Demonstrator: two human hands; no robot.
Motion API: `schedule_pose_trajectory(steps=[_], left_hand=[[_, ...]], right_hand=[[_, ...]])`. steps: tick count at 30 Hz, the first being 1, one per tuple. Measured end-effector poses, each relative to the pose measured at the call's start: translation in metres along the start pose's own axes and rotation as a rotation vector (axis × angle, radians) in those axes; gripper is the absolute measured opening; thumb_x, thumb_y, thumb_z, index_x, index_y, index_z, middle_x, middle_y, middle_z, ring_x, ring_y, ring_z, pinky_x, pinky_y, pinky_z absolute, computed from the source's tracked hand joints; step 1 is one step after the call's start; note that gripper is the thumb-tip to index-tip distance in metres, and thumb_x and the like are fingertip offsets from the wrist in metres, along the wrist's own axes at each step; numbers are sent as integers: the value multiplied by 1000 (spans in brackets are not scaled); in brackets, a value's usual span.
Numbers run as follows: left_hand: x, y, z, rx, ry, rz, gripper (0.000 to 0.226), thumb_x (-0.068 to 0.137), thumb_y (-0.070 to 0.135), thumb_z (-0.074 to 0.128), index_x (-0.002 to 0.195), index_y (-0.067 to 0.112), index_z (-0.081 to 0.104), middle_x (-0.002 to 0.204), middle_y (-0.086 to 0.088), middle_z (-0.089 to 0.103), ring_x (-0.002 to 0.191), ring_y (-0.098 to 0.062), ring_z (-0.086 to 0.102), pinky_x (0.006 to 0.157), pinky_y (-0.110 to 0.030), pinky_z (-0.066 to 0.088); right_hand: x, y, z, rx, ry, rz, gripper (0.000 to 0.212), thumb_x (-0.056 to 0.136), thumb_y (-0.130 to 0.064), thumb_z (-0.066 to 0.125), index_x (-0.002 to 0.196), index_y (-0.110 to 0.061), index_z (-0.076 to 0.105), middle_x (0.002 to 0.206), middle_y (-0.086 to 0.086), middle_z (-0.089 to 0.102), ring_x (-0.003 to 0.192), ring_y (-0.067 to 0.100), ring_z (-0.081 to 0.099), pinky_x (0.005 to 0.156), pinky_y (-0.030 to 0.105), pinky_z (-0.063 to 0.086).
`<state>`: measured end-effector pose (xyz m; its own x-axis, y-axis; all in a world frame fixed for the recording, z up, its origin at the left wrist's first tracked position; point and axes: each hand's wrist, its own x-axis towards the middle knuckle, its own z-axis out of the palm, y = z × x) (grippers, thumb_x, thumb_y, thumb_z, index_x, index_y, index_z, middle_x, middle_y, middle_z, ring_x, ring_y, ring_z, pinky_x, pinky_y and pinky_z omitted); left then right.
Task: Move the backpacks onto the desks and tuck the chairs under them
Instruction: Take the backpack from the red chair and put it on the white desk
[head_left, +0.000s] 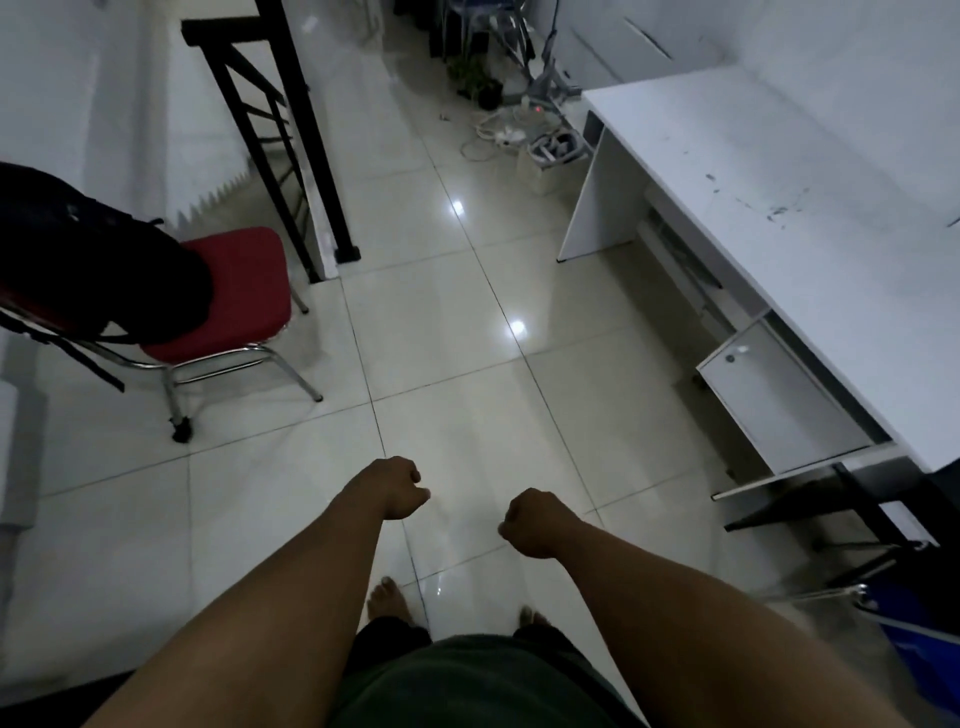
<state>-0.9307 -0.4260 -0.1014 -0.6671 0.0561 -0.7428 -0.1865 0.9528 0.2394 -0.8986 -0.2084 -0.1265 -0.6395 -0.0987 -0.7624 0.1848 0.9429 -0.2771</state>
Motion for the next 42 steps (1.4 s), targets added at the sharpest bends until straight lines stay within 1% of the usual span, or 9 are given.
schedule_pose_trajectory(steps=[5,11,15,18,26,31,34,38,42], left_hand=[[5,-48,-26,26,-8,-4,50,96,42,53,140,18,50,145,-4,47,132,-22,44,103,-31,39],[23,-111,-64,29,-11,-10,51,96,43,53,140,19,49,146,-4,46,133,-22,43,104,-32,39],[33,-125,-76,21,-29,-22,51,96,44,53,141,20,49,147,-4,45,133,-22,43,104,-33,39],[40,-134,-86,9,-39,-19,51,96,44,53,141,20,49,147,-5,45,132,-23,44,105,-33,40],[83,-175,-166,-61,-10,-71,50,95,43,55,140,20,50,145,-5,46,130,-22,46,103,-32,40],[102,-201,-215,-124,55,-118,49,95,42,55,139,20,50,145,-6,46,129,-22,47,102,-31,40],[110,-215,-235,-139,59,-125,50,96,42,55,140,19,50,148,-6,44,131,-23,45,103,-30,39],[123,-237,-256,-144,46,-111,51,96,41,55,141,18,49,148,-6,44,131,-22,45,103,-30,38],[137,-260,-278,-91,2,-59,53,97,41,54,144,17,46,151,-7,41,134,-23,42,106,-30,36]], right_hand=[[15,-63,1,42,32,-13,38,97,-32,54,121,-4,63,126,12,63,115,27,59,96,36,51],[43,-138,9,54,10,1,37,94,-33,57,120,-7,65,125,11,63,114,27,59,96,35,51],[55,-156,6,40,0,8,33,92,-30,59,115,-7,67,121,11,66,111,27,61,93,34,52],[68,-166,2,17,-22,4,38,95,-36,58,118,-6,66,122,11,65,114,27,59,95,35,51],[145,-236,-42,-76,-80,-63,38,97,-33,55,119,-3,65,125,12,64,116,27,58,95,35,51],[182,-290,-72,-138,-80,-117,32,94,-31,52,105,-4,66,117,11,66,108,28,60,82,30,49],[196,-318,-86,-167,-88,-133,30,94,-31,51,99,-5,64,114,11,65,103,27,60,77,28,46],[213,-348,-92,-160,-74,-120,30,92,-32,52,100,-5,65,111,11,65,102,28,61,82,31,51],[228,-377,-92,-125,-62,-74,30,92,-33,54,100,-6,66,110,9,66,101,27,62,79,30,51]])
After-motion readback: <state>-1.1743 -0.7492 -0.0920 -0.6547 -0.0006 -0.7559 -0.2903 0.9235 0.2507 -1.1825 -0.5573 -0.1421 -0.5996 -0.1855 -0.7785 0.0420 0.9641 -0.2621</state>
